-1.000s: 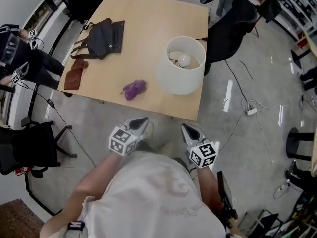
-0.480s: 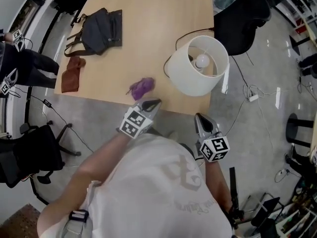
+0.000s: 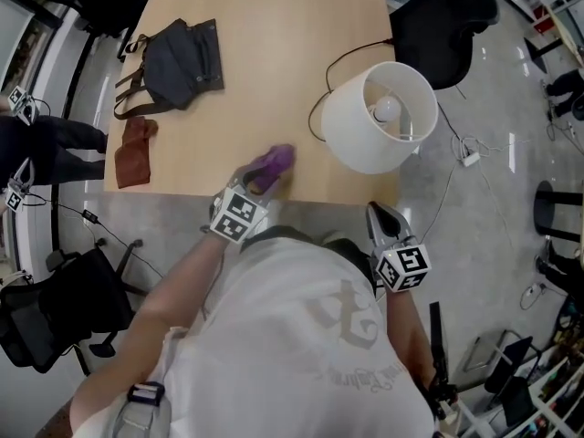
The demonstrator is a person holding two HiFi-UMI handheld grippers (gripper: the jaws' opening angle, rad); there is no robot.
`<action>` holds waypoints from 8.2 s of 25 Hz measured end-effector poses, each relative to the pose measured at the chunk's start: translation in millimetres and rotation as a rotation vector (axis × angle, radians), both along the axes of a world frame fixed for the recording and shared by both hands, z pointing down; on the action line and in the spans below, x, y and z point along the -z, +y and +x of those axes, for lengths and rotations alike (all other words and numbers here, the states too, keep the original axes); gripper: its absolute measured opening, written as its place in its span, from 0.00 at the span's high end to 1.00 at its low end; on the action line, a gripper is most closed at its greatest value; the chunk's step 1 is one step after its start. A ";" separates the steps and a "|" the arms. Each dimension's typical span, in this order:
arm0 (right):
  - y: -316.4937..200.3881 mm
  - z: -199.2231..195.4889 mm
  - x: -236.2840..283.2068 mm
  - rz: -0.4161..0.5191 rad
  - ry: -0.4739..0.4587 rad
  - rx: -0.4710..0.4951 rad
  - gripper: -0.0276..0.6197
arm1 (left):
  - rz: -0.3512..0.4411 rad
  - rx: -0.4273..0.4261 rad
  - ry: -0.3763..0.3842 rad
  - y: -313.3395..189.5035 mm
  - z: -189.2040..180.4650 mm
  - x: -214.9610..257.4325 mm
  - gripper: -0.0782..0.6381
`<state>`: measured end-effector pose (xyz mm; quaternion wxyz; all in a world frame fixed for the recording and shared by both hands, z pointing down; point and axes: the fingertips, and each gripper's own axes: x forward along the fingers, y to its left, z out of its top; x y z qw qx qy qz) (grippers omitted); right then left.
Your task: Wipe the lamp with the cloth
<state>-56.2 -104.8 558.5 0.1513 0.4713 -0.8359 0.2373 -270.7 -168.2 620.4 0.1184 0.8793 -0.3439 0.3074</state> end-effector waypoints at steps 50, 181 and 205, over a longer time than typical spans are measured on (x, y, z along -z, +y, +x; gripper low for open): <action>-1.2 94.7 3.3 0.041 -0.021 0.020 0.94 | 0.244 0.277 0.459 -36.6 64.3 173.6 0.74; -51.5 111.0 36.5 0.112 0.072 -0.120 0.94 | 0.236 -0.042 0.173 -192.3 69.7 141.9 0.74; -37.8 125.6 31.5 0.097 0.076 -0.284 0.94 | 0.152 -0.458 0.168 -215.6 132.1 143.2 0.74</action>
